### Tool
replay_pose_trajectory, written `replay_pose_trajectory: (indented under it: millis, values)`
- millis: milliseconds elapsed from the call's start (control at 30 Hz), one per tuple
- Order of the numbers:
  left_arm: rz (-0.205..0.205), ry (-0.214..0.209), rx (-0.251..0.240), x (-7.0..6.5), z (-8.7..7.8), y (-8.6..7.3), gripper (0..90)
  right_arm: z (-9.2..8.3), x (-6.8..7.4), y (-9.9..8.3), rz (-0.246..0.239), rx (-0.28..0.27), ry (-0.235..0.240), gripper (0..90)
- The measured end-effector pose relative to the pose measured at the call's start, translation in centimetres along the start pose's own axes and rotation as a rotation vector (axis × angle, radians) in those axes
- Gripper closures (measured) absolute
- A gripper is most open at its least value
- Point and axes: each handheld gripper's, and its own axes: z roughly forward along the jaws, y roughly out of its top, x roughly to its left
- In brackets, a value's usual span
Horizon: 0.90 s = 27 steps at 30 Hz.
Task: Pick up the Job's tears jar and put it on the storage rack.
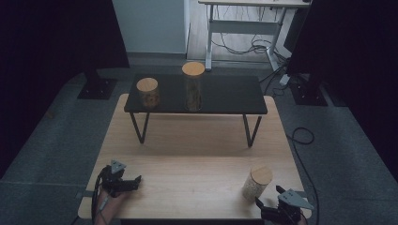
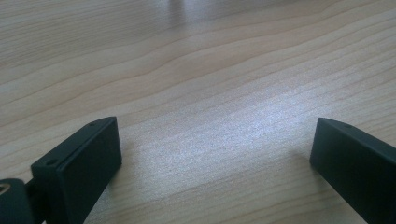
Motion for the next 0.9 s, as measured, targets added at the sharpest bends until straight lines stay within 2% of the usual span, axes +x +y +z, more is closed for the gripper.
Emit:
replay_pose_trajectory:
  millis: [900]
  values:
    - [-0.001, -0.001, 0.000, 0.0, 0.0, 0.0, 1.7, 2.1, 1.1, 0.7, -0.026, -0.011, 0.031, 7.3]
